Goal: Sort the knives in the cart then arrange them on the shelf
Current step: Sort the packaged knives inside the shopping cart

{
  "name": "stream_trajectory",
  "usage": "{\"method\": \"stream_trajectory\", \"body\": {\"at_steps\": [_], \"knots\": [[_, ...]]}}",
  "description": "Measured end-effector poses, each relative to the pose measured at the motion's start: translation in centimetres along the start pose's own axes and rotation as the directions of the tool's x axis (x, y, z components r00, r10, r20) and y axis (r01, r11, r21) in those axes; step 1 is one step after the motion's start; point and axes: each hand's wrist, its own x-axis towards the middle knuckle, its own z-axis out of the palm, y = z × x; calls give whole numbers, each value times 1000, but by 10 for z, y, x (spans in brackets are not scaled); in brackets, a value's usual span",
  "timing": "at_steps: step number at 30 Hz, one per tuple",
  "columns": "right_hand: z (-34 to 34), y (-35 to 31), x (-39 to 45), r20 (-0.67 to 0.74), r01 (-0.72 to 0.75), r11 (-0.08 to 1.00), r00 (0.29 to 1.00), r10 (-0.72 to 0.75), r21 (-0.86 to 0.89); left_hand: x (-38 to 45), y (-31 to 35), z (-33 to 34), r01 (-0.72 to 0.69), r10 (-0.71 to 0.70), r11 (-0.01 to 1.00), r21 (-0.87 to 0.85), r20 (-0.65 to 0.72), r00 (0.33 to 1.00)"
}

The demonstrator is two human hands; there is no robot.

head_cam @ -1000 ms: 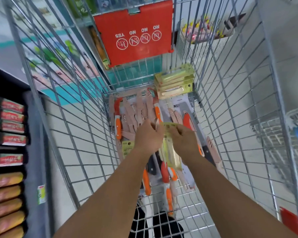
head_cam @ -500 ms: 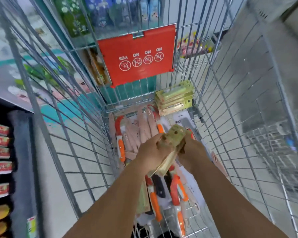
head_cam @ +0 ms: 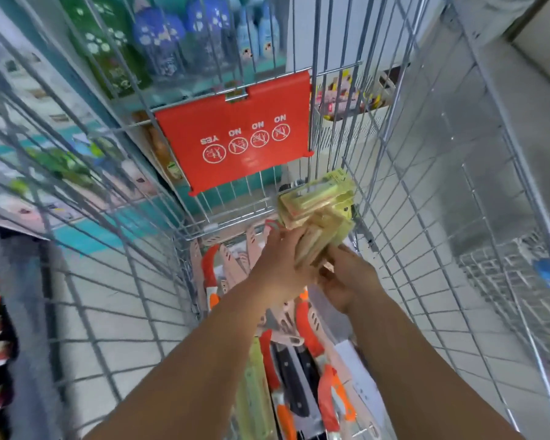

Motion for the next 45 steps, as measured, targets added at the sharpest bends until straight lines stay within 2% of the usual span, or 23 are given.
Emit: {"method": "stream_trajectory", "body": {"at_steps": [3, 9, 12, 14, 17, 19, 21, 22, 24, 26, 32, 38, 41, 45], "knots": [[9, -20, 22, -80, 13, 1000, 997, -12, 9, 26, 9, -9, -108, 127, 981, 163, -107, 986], [37, -66, 61, -140, 142, 990, 980, -141, -6, 93, 27, -20, -154, 265, 907, 392, -246, 932], [50, -76, 80, -103, 181, 982, 977, -185, -48, 120, 25, -21, -124, 287, 820, 559, -213, 934], [49, -76, 90, -86, 225, 964, 967, -238, -141, 126, 16, -16, -111, 261, 779, 617, -159, 952], [48, -69, 88, -76, 261, 900, 949, -305, -348, 123, 4, -9, -119, 231, 829, 547, -141, 963], [46, -65, 83, -11, 384, 768, 891, -453, -513, 122, 3, -3, -132, 278, 831, 540, -198, 940], [44, -62, 81, 97, 497, 678, 838, -537, -542, 124, 3, 1, -107, 274, 822, 560, -223, 936], [44, -62, 80, 128, 520, 644, 823, -553, -560, 125, 2, 3, -91, 241, 816, 571, -192, 951], [43, -59, 84, 150, 515, 581, 815, -560, -630, 126, 1, 5, -43, 150, 808, 588, -135, 979], [39, -54, 89, 151, 505, 535, 807, -571, -678, 121, 4, 5, -17, 111, 824, 567, -133, 985], [29, -41, 84, 210, 514, 482, 807, -551, -710, 101, -3, 10, -30, 161, 869, 494, -224, 961], [20, -35, 79, 227, 549, 501, 793, -565, -669, 86, -13, 8, 77, 43, 883, 463, -243, 969], [12, -29, 79, 203, 473, 482, 836, -510, -737, 81, -19, 10, 102, 21, 896, 432, -270, 963], [-3, -16, 90, 4, 263, 484, 882, -472, -835, 82, -23, 13, 99, 27, 914, 393, -304, 952]]}}
